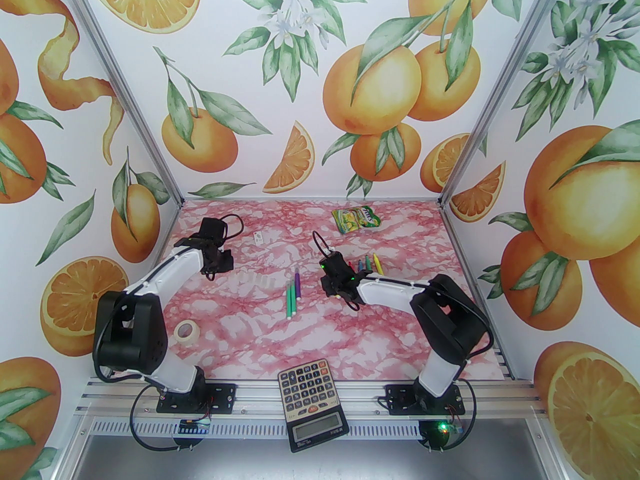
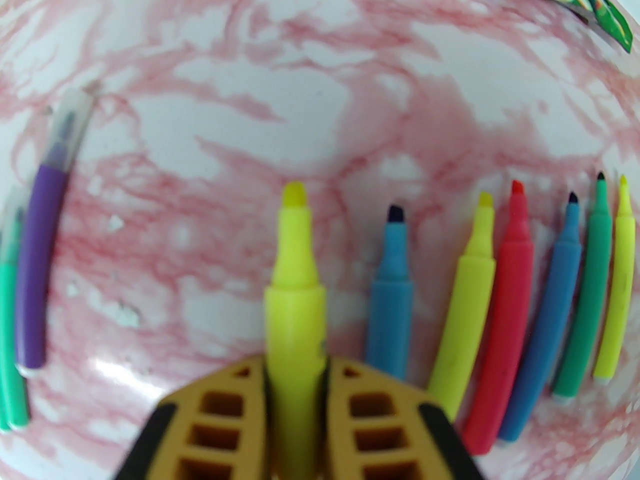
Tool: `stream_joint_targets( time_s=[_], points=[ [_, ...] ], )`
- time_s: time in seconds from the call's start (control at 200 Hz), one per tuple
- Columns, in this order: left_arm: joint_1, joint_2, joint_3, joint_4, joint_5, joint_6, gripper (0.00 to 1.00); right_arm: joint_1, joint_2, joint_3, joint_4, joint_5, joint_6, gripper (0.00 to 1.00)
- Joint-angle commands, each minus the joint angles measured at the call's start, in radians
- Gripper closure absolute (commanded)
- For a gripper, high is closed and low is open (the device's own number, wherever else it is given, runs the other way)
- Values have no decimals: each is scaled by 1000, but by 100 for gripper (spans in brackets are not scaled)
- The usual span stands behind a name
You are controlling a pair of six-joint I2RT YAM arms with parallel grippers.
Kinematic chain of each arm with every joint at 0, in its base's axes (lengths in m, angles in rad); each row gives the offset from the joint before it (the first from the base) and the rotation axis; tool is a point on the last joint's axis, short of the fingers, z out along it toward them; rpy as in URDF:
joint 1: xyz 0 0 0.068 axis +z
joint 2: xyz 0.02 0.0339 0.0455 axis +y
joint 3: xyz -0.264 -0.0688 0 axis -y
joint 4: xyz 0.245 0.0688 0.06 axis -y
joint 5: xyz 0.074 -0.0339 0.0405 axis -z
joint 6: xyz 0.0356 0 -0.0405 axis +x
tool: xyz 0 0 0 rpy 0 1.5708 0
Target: Open the pen caps
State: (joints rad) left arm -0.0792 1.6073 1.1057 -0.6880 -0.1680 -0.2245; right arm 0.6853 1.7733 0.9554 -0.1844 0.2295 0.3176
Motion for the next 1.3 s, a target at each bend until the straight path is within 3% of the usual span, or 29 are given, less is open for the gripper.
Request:
stream_joint_targets(
  time_s=[0.0,0.43,0.906,1.181,1.296],
  points=[
    [23,21,-6,-1,-34,21,100,0,21,31,-18,23,10,88],
    [55,146,3,39,47,62,100,3,52,66,-77,50,1,83],
    [55,233,30,56,60,72,100,25,34,94,-127,104,-18,68],
    [56,266,59,47,78,84,89,61,18,127,-154,131,-38,66],
    [55,267,64,47,137,83,82,73,2,129,-132,95,-51,63]
  ],
)
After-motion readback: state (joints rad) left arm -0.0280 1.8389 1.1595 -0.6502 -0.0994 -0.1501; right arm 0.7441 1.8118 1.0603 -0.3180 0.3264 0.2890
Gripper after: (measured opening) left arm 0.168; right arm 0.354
